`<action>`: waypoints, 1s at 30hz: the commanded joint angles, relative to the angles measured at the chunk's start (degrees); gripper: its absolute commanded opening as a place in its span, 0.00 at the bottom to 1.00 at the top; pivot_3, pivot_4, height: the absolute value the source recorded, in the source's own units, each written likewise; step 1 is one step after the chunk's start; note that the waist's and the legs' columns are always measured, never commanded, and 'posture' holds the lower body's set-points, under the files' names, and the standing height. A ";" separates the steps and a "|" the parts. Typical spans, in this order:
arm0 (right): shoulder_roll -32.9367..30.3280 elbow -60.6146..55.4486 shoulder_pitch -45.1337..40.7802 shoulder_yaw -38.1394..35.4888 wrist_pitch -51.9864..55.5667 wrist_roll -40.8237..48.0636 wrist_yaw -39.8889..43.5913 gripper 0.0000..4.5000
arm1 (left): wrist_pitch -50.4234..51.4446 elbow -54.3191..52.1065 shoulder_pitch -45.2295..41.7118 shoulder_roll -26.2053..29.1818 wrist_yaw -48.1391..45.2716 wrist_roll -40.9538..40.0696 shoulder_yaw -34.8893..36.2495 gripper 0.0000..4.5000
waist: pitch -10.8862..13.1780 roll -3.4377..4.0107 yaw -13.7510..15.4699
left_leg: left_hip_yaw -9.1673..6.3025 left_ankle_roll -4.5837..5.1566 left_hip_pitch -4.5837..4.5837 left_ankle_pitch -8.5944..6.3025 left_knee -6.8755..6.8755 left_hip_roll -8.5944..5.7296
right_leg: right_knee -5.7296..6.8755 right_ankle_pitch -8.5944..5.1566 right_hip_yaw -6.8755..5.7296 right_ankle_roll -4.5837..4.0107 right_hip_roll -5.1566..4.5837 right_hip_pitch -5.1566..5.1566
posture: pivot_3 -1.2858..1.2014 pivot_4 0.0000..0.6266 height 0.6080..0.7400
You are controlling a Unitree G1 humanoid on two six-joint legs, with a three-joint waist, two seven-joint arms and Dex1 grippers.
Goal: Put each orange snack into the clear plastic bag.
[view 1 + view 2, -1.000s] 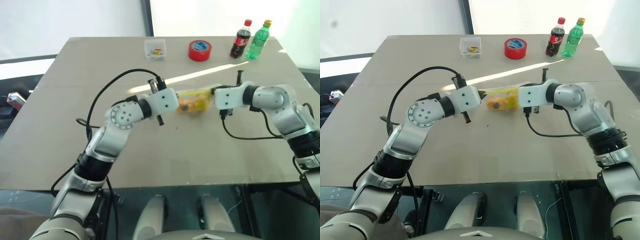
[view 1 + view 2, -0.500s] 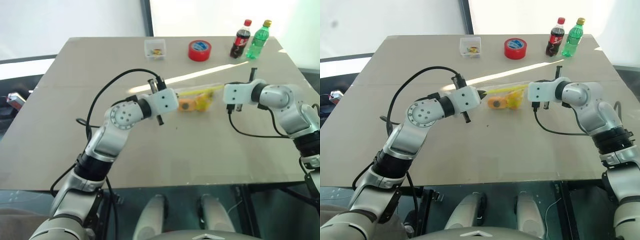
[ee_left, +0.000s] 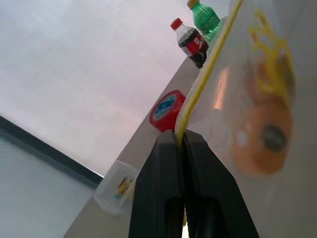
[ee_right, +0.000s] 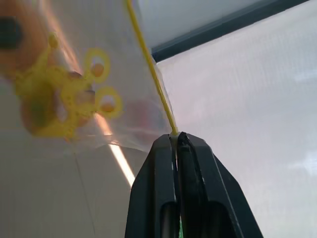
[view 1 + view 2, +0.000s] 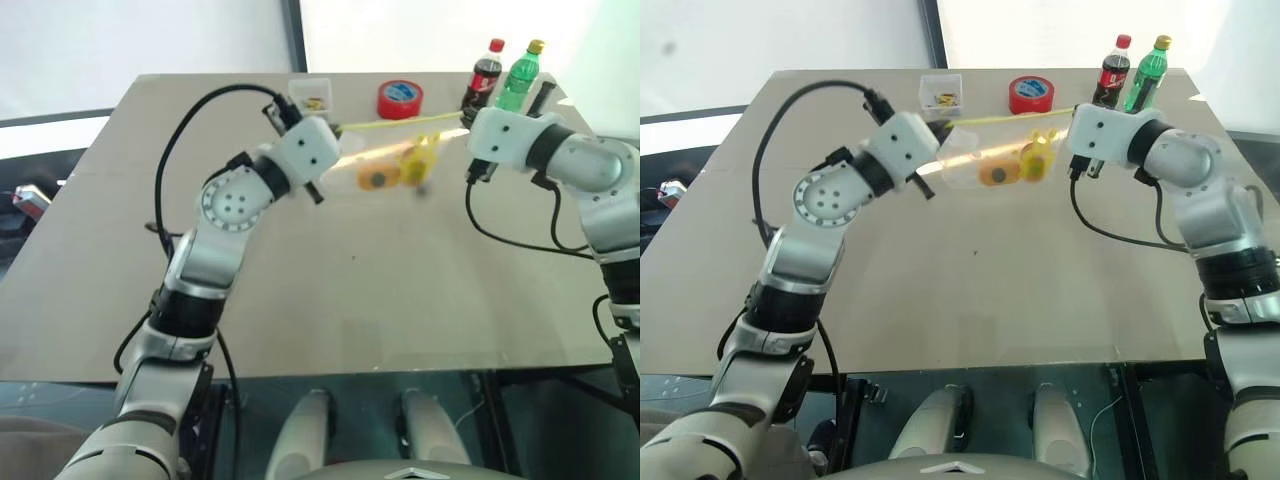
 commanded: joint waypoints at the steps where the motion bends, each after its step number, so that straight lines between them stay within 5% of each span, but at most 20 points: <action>1: -1.72 -5.65 8.03 -2.34 5.35 3.65 4.30 0.00 | 5.00 -6.35 6.58 1.41 -3.34 -2.74 0.68 0.15 | 0.00 0.00 0.00 | 0.00 0.00 0.00 0.00 0.00 0.00 | 0.01 0.00 0.00 0.00 0.00 0.00 | 0.52 0.24 1.00; 4: -1.78 -9.88 15.83 -2.57 9.49 5.89 6.46 0.00 | 9.22 -10.18 13.27 1.96 -6.06 -4.78 -0.94 0.40 | 0.00 0.01 0.08 | 0.00 0.01 0.02 -0.01 0.02 0.01 | 0.08 0.00 0.01 0.00 0.00 0.01 | 0.52 0.24 1.00; 8: -2.84 -16.04 28.24 -5.46 16.88 11.46 9.94 0.40 | 16.97 -15.84 20.27 -2.06 -4.02 -10.15 2.10 0.78 | 0.00 0.02 0.44 | -0.02 0.02 0.04 0.00 0.09 0.03 | 0.20 0.00 0.00 0.00 -0.01 0.02 | 0.52 0.24 1.00; 12: -4.39 -18.84 34.38 -10.06 19.53 17.27 12.72 0.80 | 22.80 -20.47 26.14 -4.25 -4.48 -17.91 8.10 0.80 | -0.01 0.00 0.19 | -0.16 0.02 0.18 -0.01 0.19 0.22 | 0.21 -0.01 0.03 0.01 -0.01 0.15 | 0.52 0.24 1.00; 22: -4.53 -16.06 42.55 -27.88 24.65 37.40 19.18 0.80 | 26.70 -25.76 38.16 1.11 -8.57 -32.22 23.06 0.80 | -0.03 -0.02 0.27 | -0.06 0.02 0.31 -0.01 0.26 0.34 | 0.03 -0.04 -0.04 -0.04 0.04 0.40 | 0.52 0.24 1.00; 30: -8.44 -11.73 42.41 -31.34 24.27 40.88 22.63 0.80 | 27.15 -27.67 41.67 5.08 -8.21 -37.65 28.59 0.80 | -0.05 0.01 1.25 | 0.05 0.03 0.29 -0.02 0.25 0.35 | -0.02 -0.15 -0.08 -0.24 0.03 0.40 | 0.52 0.24 1.00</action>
